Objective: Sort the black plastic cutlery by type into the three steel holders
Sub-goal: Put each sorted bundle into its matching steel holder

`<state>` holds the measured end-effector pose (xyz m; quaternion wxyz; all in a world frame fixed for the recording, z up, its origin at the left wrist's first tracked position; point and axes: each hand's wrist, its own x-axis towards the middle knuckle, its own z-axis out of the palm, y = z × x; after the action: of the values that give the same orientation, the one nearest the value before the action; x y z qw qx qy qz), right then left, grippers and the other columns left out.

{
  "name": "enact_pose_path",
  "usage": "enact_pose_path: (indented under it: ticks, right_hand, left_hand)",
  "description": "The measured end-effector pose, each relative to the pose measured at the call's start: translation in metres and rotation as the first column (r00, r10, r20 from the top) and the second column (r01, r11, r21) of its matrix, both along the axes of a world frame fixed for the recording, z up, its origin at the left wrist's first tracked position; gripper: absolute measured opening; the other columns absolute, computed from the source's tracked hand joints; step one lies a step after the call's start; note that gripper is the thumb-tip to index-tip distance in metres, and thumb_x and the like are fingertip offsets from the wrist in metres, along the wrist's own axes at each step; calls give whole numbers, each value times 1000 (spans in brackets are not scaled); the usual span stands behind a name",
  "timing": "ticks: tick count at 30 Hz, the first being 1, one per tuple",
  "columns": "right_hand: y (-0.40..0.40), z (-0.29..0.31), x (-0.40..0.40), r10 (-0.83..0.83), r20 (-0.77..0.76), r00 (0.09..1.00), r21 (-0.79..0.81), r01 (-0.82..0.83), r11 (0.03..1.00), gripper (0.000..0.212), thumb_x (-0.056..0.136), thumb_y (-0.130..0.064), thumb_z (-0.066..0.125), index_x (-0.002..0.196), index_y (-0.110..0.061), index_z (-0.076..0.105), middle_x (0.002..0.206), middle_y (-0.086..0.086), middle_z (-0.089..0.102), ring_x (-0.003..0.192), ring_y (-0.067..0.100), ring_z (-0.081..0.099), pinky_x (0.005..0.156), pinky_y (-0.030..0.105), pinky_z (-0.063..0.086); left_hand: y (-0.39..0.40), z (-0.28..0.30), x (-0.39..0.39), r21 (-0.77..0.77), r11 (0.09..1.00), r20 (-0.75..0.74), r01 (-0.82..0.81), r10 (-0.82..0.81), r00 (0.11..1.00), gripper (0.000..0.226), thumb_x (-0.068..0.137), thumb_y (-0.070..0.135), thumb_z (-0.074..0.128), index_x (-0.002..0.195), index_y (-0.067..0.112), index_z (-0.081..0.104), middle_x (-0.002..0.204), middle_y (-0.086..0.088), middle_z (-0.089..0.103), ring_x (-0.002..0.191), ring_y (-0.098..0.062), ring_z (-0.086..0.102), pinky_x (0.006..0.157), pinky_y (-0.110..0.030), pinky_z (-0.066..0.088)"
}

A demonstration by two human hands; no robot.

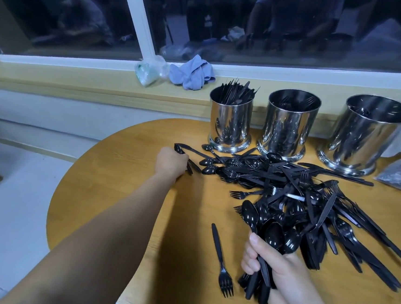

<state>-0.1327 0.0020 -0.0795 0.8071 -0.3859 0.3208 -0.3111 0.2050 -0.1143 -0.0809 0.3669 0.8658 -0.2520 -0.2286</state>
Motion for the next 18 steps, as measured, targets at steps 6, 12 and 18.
enact_pose_path:
  ticks: [6,12,18]
  right_hand:
    - [-1,-4,1,1,22,1000,-27,0,1000,27,101,-17,69,83,-1,56,73,15,44,65,27,44,62,33,47]
    - [0,-6,1,-17,38,999,-30,18,999,24,100,-14,71,83,-4,56,75,16,46,63,25,45,62,35,46]
    - [0,-6,0,-15,25,1000,-35,16,999,25,100,-19,73,86,-4,58,76,15,46,65,24,44,63,34,46]
  left_hand:
    - [-4,7,-12,79,995,160,68,-80,984,43,107,34,71,72,11,58,73,-4,63,74,-29,64,63,-33,45]
    - [-4,9,-22,165,978,263,125,-166,950,33,100,26,77,76,12,60,75,-4,66,61,-20,58,50,-30,42]
    - [1,1,-23,155,975,277,159,-197,940,36,102,22,74,73,14,54,74,-2,61,65,-24,56,60,-33,45]
